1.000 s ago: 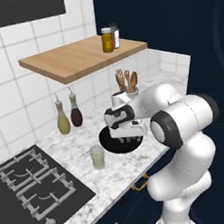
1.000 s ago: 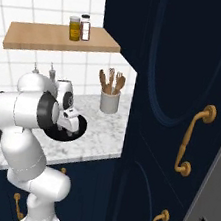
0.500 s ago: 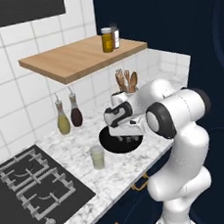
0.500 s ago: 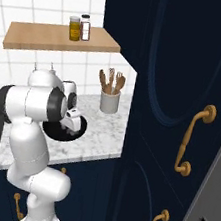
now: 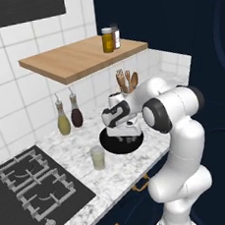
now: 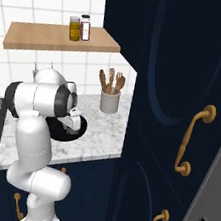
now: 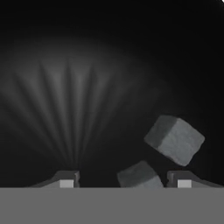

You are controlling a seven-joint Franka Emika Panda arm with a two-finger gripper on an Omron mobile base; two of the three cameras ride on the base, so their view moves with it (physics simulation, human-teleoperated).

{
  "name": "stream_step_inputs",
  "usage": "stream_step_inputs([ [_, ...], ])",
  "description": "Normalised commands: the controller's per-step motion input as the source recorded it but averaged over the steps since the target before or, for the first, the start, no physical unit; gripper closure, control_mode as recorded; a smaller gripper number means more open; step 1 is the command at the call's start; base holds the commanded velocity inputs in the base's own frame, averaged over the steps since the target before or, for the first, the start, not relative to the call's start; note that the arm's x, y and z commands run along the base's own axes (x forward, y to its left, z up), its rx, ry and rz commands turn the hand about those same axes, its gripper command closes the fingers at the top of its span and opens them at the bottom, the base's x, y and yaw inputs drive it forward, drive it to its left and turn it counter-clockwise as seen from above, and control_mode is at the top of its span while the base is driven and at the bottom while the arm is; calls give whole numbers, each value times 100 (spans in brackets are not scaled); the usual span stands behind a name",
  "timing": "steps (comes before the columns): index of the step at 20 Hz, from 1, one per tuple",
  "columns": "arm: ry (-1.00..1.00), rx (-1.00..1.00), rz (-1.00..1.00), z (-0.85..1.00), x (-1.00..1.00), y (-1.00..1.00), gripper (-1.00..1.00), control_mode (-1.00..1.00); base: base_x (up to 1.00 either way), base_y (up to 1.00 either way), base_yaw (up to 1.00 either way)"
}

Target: Grab a lemon wedge from the fridge and one ice cube from the ice bowl, and put them in the glass of lemonade.

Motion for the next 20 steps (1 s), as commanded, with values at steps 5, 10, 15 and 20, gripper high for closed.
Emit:
stream_step_inputs([
  [5,0,0,-2,-29,0,1,100,-100,0,0,0],
  [10,0,0,-3,-18,0,0,100,-100,0,0,0],
  [15,-4,0,-2,15,-23,0,100,-100,0,0,0],
  [20,-18,0,0,54,-64,2,100,-100,0,0,0],
])
